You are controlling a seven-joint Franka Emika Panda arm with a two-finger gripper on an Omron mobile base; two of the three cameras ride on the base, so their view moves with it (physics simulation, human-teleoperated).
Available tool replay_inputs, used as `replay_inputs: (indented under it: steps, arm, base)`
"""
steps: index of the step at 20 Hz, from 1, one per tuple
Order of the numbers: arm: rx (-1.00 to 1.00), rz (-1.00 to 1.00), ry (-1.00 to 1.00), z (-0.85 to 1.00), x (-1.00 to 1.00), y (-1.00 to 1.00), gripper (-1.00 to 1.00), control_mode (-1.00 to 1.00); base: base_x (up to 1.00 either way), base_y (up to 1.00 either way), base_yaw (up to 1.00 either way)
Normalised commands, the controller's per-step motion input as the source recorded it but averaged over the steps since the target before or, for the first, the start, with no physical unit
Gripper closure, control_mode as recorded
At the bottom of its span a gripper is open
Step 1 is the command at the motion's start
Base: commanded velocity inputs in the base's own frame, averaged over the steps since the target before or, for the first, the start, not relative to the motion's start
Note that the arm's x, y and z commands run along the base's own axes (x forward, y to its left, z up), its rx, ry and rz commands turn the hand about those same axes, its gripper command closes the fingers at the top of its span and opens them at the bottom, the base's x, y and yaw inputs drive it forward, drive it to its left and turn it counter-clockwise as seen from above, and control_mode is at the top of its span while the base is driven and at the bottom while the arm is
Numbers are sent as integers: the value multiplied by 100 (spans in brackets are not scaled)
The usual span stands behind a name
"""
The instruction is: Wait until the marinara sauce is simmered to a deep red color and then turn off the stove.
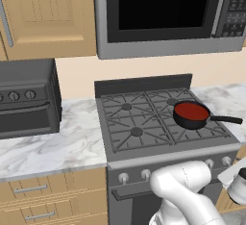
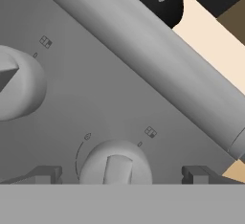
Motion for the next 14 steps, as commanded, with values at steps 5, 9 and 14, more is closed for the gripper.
replay_inputs:
  steps: [5,9,14]
  arm:
    - [0,0,0,0,0,0,-100,-100]
    - [0,0,0,0,0,0,-100,-100]
    - [0,0,0,0,0,0,-100,-100]
  base:
    - [0,0,0]
    - [0,0,0]
    - [0,0,0]
